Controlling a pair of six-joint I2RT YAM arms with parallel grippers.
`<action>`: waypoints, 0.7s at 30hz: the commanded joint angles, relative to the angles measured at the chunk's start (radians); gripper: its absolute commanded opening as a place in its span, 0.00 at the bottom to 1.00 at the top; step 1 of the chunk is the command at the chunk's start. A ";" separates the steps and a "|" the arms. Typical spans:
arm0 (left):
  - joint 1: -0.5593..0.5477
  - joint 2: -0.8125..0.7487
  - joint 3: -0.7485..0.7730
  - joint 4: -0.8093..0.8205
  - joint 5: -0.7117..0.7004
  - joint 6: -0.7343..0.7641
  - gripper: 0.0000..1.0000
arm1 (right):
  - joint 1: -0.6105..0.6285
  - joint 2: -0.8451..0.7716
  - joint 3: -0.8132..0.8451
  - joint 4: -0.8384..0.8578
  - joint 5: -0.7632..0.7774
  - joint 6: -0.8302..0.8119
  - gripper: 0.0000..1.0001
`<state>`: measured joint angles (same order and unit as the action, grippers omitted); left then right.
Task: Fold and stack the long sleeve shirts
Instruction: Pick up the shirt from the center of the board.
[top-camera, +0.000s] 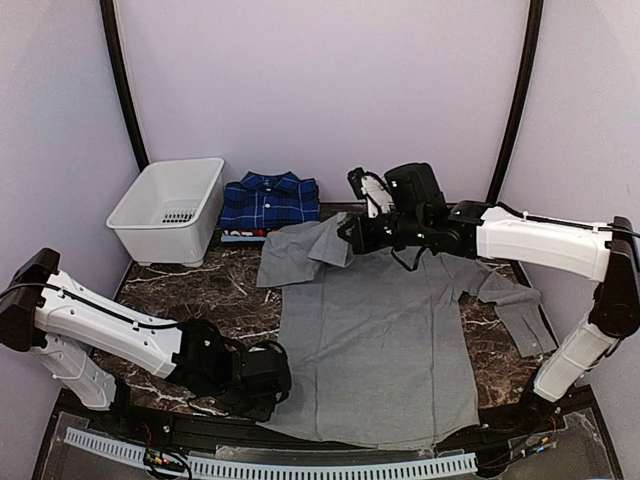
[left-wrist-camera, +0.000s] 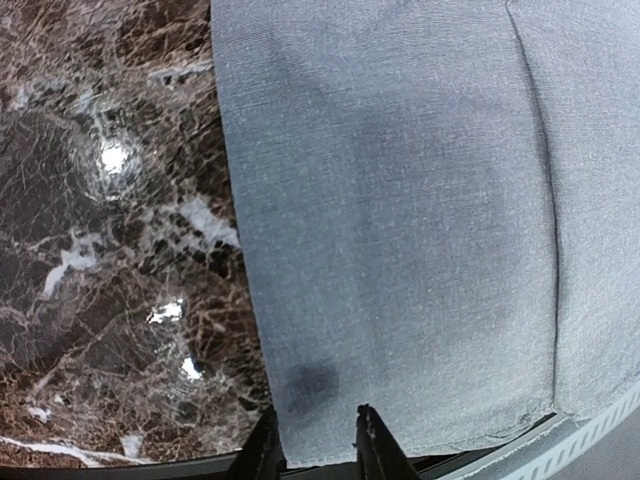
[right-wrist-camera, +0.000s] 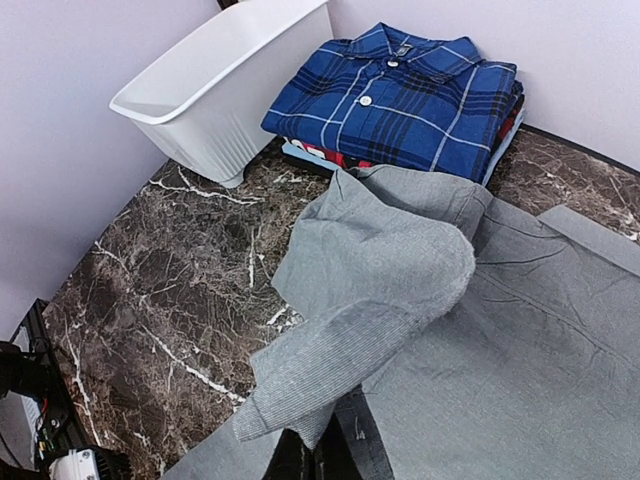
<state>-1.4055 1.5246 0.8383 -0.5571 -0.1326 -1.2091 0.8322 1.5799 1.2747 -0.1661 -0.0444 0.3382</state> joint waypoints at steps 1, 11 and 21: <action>-0.011 -0.002 -0.006 -0.056 -0.013 -0.022 0.26 | -0.004 -0.040 -0.014 0.019 -0.002 0.012 0.00; -0.028 0.030 -0.042 0.019 0.039 -0.033 0.28 | -0.004 -0.047 -0.012 0.018 -0.004 0.014 0.00; -0.029 -0.020 -0.122 -0.002 0.031 -0.078 0.00 | -0.004 -0.036 0.015 0.010 0.000 0.006 0.00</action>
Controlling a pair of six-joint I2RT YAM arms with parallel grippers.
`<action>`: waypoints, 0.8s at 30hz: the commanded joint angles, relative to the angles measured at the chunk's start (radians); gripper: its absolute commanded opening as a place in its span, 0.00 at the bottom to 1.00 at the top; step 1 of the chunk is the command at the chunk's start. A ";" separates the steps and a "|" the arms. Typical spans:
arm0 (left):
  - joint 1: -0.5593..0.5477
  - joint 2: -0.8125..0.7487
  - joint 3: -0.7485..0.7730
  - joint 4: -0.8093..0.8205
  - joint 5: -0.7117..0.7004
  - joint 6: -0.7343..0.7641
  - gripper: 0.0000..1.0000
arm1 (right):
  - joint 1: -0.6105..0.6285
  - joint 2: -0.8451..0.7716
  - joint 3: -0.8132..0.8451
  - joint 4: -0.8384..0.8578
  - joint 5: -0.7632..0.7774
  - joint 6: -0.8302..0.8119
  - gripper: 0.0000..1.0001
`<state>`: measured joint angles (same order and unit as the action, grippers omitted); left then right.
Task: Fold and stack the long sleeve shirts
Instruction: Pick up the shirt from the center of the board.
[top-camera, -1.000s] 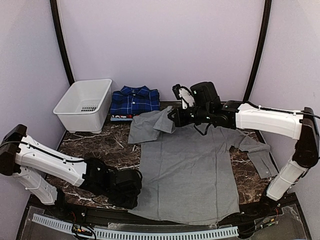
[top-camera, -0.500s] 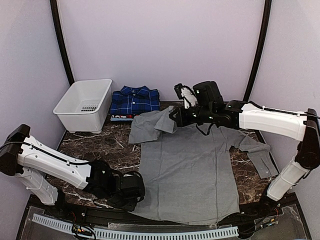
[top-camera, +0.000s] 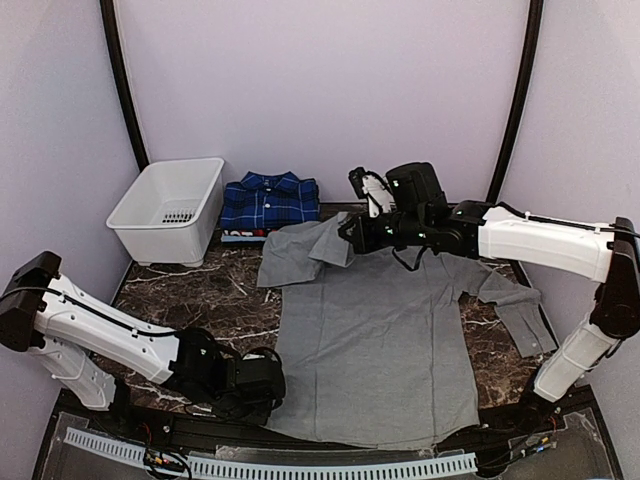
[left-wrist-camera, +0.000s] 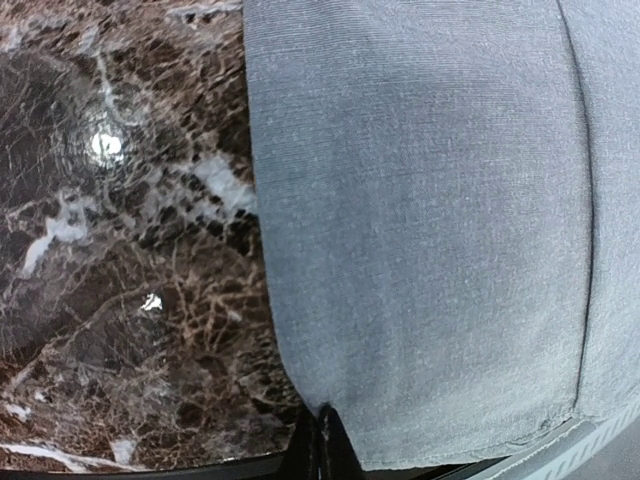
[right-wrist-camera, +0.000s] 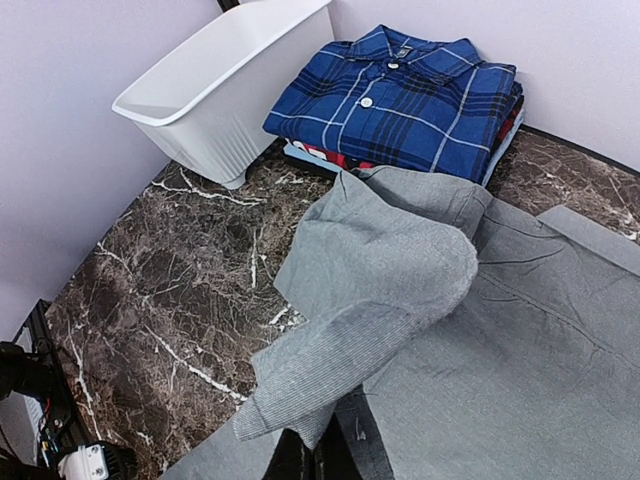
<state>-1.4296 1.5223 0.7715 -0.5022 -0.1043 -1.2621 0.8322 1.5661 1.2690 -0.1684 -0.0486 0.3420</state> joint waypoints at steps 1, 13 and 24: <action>-0.005 -0.030 -0.058 -0.070 -0.001 -0.026 0.00 | -0.004 -0.019 0.032 0.007 0.010 -0.005 0.00; 0.008 -0.216 -0.073 -0.218 -0.059 -0.010 0.00 | -0.108 -0.023 0.190 -0.048 0.054 -0.021 0.00; 0.006 -0.104 0.163 -0.228 0.000 0.254 0.00 | -0.192 -0.087 0.202 -0.078 0.045 -0.046 0.00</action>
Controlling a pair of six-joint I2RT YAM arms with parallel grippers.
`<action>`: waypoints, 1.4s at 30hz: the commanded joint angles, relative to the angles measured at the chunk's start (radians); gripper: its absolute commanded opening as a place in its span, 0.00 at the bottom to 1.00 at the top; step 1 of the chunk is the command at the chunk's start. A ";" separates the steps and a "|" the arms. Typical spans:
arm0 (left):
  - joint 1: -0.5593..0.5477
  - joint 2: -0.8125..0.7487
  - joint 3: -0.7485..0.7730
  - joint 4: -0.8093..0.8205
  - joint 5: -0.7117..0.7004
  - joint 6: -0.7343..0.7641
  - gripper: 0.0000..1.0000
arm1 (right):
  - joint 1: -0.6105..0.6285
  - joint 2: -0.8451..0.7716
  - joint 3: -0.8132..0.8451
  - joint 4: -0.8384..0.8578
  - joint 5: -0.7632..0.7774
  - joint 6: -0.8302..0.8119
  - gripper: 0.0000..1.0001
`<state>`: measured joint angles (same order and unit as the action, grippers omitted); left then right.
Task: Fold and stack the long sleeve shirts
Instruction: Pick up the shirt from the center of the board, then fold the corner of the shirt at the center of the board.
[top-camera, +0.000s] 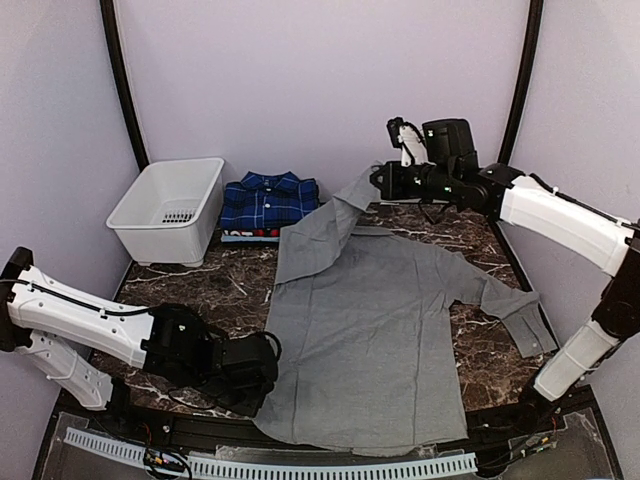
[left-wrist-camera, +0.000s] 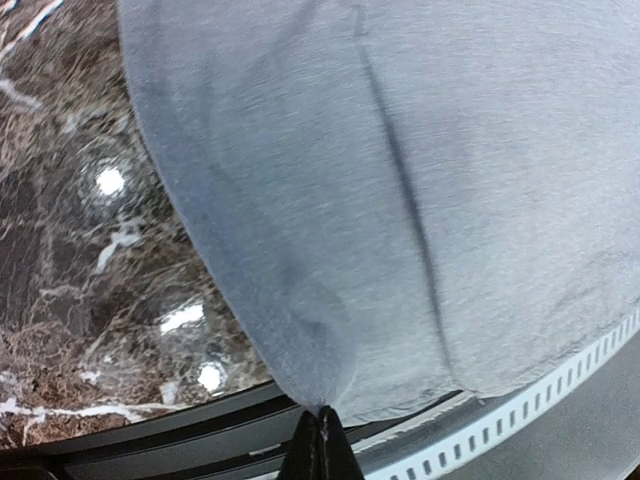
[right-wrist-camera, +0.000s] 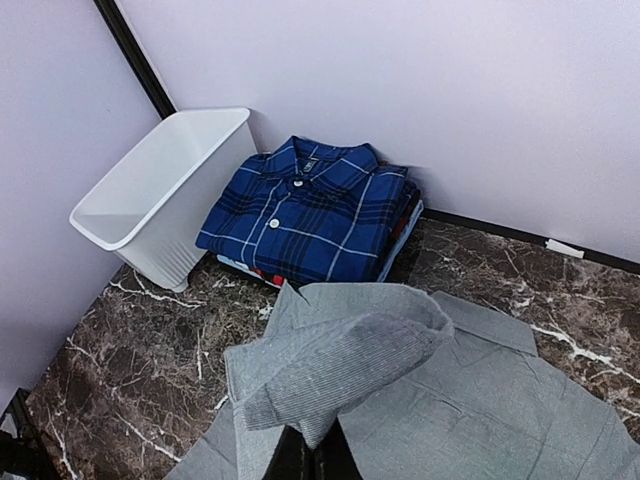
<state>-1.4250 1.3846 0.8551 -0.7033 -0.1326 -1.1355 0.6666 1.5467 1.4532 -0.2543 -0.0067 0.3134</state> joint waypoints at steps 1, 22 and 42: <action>0.001 0.040 0.106 -0.026 0.034 0.139 0.00 | -0.037 -0.079 0.013 0.007 0.004 -0.020 0.00; 0.001 0.250 0.421 0.044 0.249 0.438 0.00 | -0.181 -0.229 -0.066 -0.057 0.092 -0.079 0.00; 0.053 0.472 0.507 0.138 0.488 0.574 0.02 | -0.200 -0.272 -0.154 -0.099 0.054 -0.050 0.00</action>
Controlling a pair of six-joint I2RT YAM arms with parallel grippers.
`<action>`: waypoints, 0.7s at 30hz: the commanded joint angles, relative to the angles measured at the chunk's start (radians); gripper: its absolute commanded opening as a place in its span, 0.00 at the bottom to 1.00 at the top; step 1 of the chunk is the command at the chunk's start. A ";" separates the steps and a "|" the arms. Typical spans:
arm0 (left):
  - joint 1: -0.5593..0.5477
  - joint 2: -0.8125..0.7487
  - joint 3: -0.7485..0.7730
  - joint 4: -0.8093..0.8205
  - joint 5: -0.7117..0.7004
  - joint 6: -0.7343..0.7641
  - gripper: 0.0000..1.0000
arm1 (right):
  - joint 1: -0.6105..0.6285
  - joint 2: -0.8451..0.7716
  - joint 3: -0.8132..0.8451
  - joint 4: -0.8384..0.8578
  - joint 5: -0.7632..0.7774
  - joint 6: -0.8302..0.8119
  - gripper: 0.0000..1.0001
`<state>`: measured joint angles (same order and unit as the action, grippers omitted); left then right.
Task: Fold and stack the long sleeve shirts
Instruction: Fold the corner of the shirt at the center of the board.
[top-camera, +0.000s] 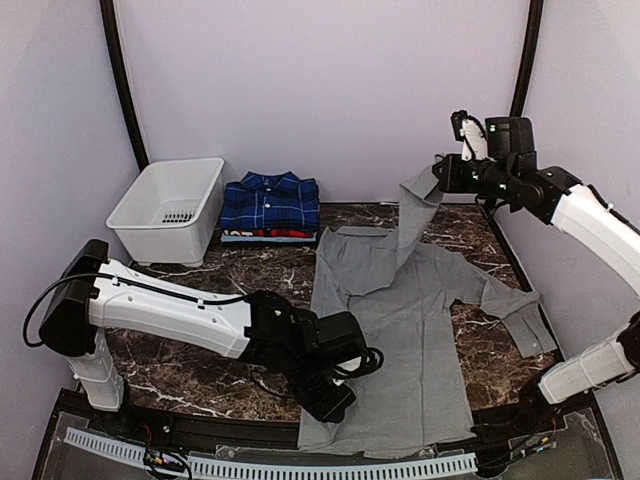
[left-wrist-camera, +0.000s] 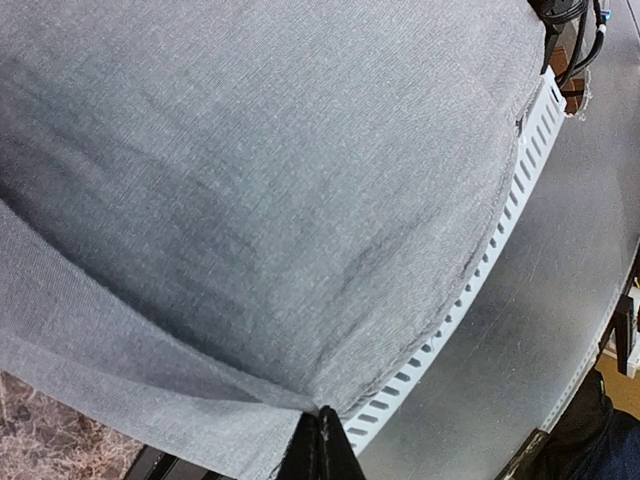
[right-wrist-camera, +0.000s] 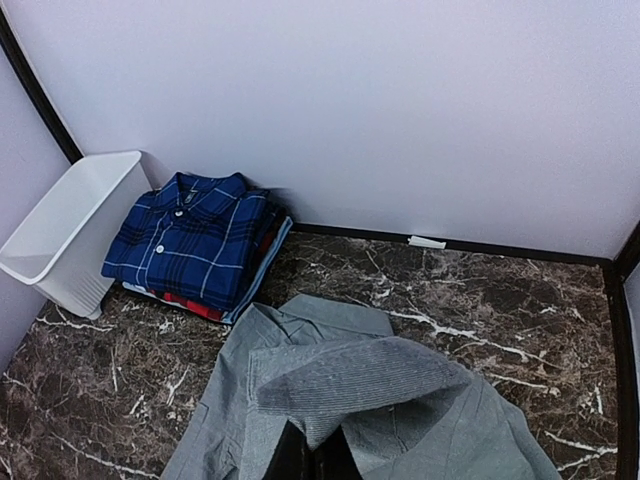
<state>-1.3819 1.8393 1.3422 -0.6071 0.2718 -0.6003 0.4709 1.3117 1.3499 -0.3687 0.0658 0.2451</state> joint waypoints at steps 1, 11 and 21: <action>0.011 0.021 0.020 0.048 0.091 0.046 0.03 | -0.005 -0.043 -0.065 0.016 -0.021 0.024 0.00; 0.109 -0.056 0.007 0.136 0.162 0.057 0.47 | -0.005 -0.118 -0.135 0.028 -0.044 0.051 0.00; 0.405 -0.131 0.022 0.210 -0.077 0.027 0.35 | -0.005 -0.179 -0.153 0.049 -0.113 0.081 0.00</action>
<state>-1.0805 1.7428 1.3422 -0.4400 0.3290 -0.5632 0.4709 1.1717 1.2121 -0.3714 -0.0071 0.3019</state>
